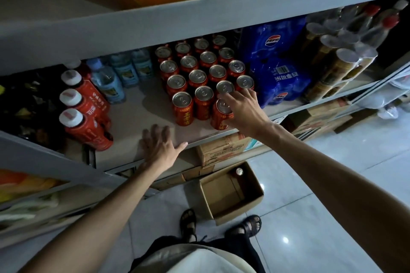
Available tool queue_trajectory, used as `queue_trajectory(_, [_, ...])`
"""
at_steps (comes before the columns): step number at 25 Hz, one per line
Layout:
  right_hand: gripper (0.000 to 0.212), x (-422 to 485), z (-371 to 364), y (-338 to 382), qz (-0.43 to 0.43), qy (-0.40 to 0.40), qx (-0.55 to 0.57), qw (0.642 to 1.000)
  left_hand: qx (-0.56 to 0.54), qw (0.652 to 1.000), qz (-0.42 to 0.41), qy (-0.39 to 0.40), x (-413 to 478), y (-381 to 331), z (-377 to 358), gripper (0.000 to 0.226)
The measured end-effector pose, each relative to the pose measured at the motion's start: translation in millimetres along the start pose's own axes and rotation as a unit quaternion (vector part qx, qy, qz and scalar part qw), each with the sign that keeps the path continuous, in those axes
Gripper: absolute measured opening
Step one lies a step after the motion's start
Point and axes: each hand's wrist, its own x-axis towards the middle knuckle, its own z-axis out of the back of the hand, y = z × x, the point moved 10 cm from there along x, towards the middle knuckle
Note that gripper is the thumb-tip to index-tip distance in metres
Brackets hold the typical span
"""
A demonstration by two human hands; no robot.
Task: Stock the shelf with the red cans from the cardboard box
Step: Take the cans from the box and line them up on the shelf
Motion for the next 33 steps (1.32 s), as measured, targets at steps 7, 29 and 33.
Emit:
queue_trajectory(7, [0.077,9,-20,5,0.0,0.021,-0.018,1.0,0.005,0.999,0.006,0.039,5,1,-11,0.091])
queue_trajectory(29, [0.072,-2,-20,13,-0.015,0.019,-0.06,0.998,0.037,0.998,-0.018,0.054,7,-1,-10,0.092])
queue_trajectory(33, [0.076,-24,-14,20,-0.021,-0.037,-0.038,0.998,-0.035,0.999,-0.007,-0.009,-9,-12,9,0.071])
